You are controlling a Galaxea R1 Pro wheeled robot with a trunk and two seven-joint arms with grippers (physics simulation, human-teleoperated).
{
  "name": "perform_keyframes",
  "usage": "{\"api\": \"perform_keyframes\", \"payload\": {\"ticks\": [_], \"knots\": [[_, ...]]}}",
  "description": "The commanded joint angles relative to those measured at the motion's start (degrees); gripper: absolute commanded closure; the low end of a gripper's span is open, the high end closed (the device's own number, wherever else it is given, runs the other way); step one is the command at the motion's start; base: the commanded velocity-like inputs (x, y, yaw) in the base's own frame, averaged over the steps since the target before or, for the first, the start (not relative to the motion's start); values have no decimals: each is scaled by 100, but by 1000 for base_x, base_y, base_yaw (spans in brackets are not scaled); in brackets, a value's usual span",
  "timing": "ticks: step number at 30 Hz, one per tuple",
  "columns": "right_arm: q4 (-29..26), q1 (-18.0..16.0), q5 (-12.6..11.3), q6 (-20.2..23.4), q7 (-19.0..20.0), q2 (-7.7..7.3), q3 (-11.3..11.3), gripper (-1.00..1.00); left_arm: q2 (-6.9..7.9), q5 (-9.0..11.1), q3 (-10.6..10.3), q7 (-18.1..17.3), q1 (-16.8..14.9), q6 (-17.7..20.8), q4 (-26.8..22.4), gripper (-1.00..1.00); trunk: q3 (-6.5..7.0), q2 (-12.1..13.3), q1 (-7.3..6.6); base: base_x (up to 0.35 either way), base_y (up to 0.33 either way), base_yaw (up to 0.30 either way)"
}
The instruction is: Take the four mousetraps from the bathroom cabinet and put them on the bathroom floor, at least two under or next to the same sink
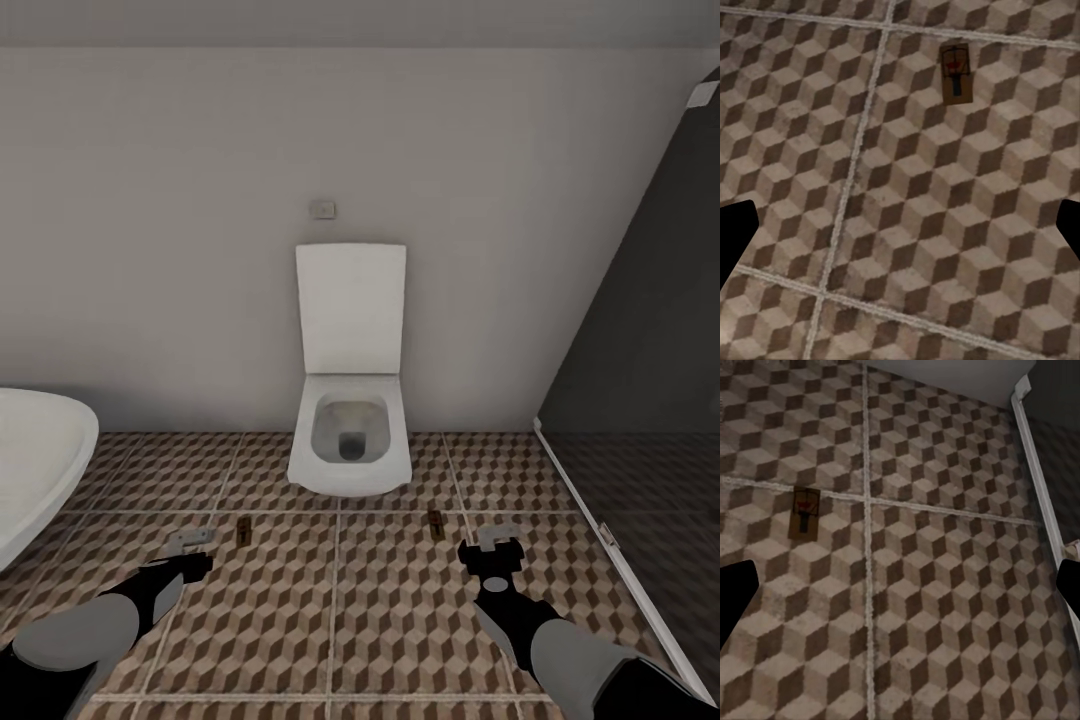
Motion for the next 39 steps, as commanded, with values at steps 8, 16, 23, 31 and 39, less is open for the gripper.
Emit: {"api": "perform_keyframes", "payload": {"ticks": [8, 16, 23, 31, 39], "knots": [[15, -2, -58, -30, -14, 0, 47, -100, 2, 41, -49, 12, -3, 19, -6, -100, -4, -2, -1, 0, 0, 0], [27, -2, -59, -197, -8, -13, 49, -100, 5, 41, -51, 11, -3, 19, -5, -100, -4, -2, -1, 0, 0, 0], [35, 6, -59, -374, -6, -16, 48, -100, 4, 41, -54, 11, -3, 19, -6, -100, 5, -2, -1, 0, 0, 0], [33, 14, -58, -429, -6, -17, 47, -100, 4, 41, -54, 11, -3, 19, -6, -100, 60, -2, -1, 0, 0, 0], [39, 16, -61, -436, -6, -22, 47, -100, 5, 41, -52, 11, -3, 19, -6, -100, 129, -2, -1, 0, 0, 0]]}}
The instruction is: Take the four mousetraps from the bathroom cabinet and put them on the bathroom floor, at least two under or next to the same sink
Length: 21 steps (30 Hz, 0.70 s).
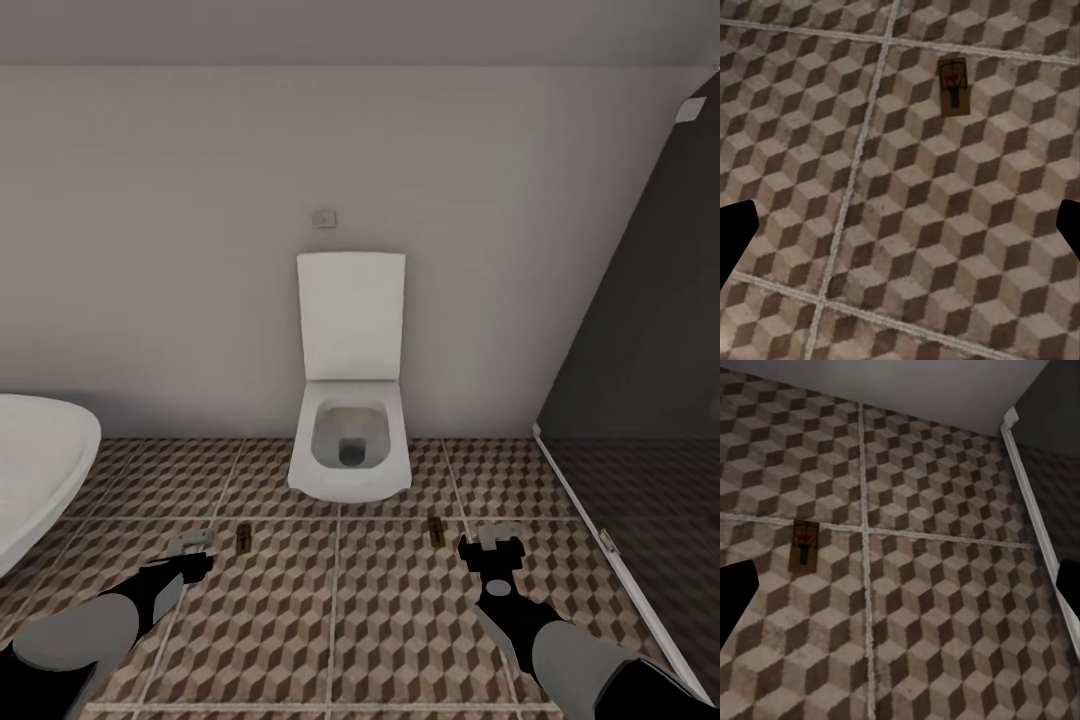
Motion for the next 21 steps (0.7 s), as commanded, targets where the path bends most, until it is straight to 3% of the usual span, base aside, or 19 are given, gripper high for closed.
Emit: {"api": "perform_keyframes", "payload": {"ticks": [1, 21], "knots": [[-4, -2, -59, -18, -15, -3, 49, -100, 1, 41, -48, 18, -3, 20, -3, -100, 5, -2, -1, 0, 0, 0], [-1, -2, -65, -19, -2, -9, 49, -100, 1, 41, -53, 18, -3, 20, -2, -100, 183, -2, -1, 0, 0, 0]]}}
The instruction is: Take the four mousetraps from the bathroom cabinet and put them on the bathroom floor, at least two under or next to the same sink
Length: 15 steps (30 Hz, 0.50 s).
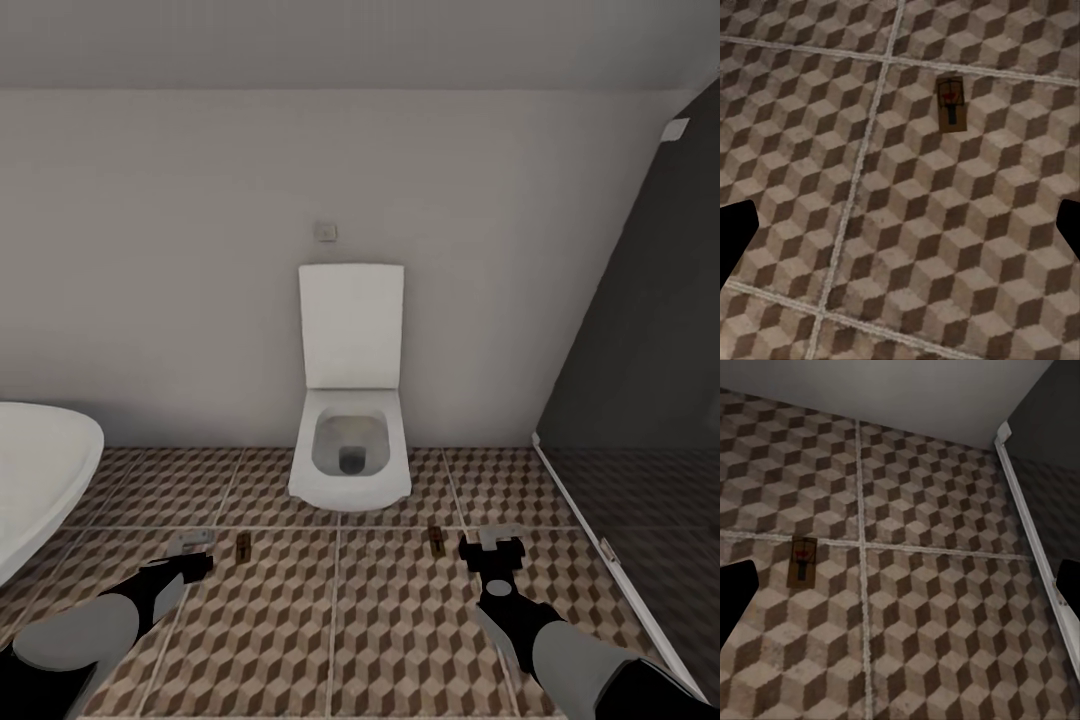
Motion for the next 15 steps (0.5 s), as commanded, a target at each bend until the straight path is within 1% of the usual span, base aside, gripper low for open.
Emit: {"api": "perform_keyframes", "payload": {"ticks": [1, 15], "knots": [[-3, -2, -60, -17, -12, -2, 49, -100, 1, 41, -49, 18, -4, 20, -3, -100, 5, -2, -1, 0, 0, 0], [1, 6, -60, -17, -1, 1, 49, -100, 20, 33, -74, 23, -4, -63, 4, -100, 130, -2, -1, 0, 0, 0]]}}
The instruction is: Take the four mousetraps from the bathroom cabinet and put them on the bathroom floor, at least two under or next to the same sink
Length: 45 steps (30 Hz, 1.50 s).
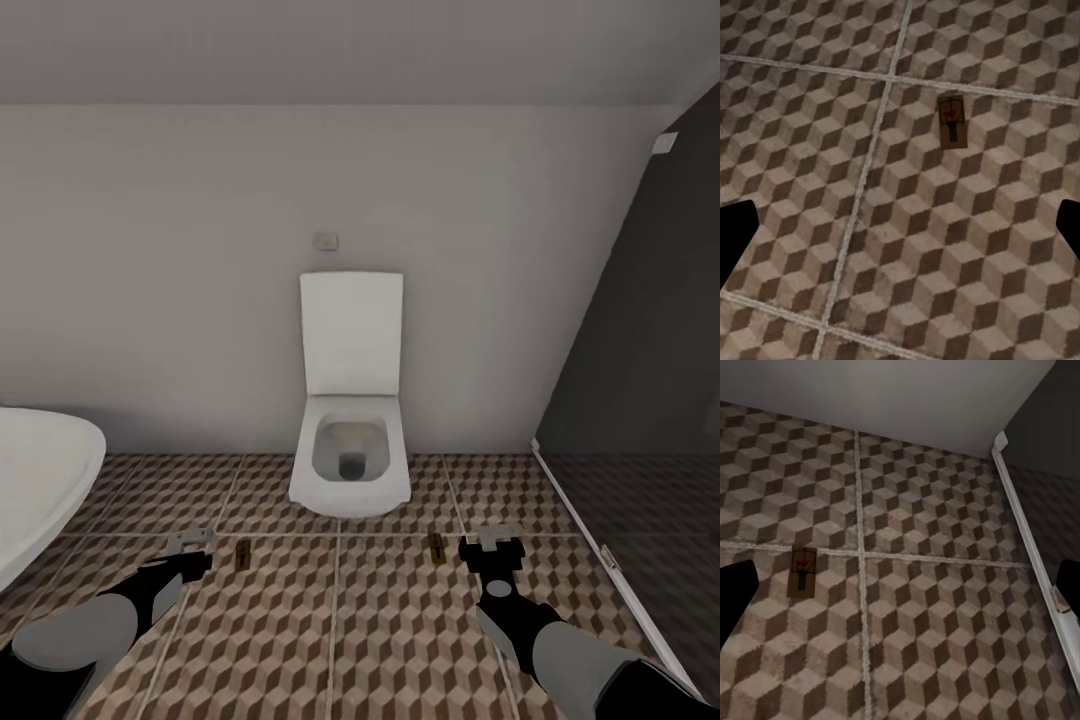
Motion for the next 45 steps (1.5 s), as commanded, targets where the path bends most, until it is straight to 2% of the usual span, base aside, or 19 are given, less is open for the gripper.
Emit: {"api": "perform_keyframes", "payload": {"ticks": [1, 27, 45], "knots": [[-2, -2, -60, -17, -15, -2, 49, -100, 6, 39, -49, 21, -3, 6, -3, -100, 4, -2, -1, 0, 0, 0], [1, 16, -77, -17, -14, 19, 49, -100, 40, 14, -68, 10, 5, -25, -10, -100, 231, -2, -1, -3, 0, 0], [42, 226, -102, -11, -14, 26, 50, -100, 31, 7, -68, 14, 8, 35, -53, -100, 257, -2, -1, -125, 0, 0]]}}
